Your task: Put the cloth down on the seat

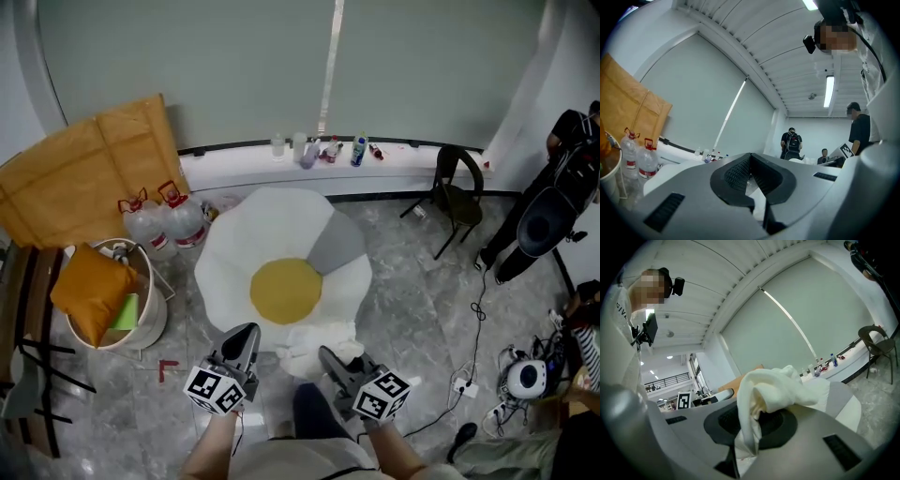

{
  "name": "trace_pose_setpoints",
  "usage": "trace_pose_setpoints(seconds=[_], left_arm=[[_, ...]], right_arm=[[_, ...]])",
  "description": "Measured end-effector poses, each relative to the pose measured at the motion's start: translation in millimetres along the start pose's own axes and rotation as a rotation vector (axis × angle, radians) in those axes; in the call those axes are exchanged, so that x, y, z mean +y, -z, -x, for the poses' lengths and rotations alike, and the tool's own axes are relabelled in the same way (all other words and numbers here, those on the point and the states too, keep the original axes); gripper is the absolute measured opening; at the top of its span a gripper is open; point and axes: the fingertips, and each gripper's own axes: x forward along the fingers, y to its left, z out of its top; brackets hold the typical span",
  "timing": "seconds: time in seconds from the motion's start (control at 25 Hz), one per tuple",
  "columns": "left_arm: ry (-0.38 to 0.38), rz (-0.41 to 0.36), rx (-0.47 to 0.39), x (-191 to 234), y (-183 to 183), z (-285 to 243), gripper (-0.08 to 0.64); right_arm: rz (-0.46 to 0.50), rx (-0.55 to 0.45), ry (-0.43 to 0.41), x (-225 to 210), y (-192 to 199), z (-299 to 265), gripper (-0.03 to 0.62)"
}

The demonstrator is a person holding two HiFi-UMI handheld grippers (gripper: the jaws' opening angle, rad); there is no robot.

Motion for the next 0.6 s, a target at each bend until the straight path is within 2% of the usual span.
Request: trace_pose_setpoints(seconds=[0.6], left_arm=[[-0.092, 0.026, 0.010, 76, 12, -121, 0.014]], right_arm=[[-0.006, 0.069, -0.084, -109, -45, -97, 0.064]])
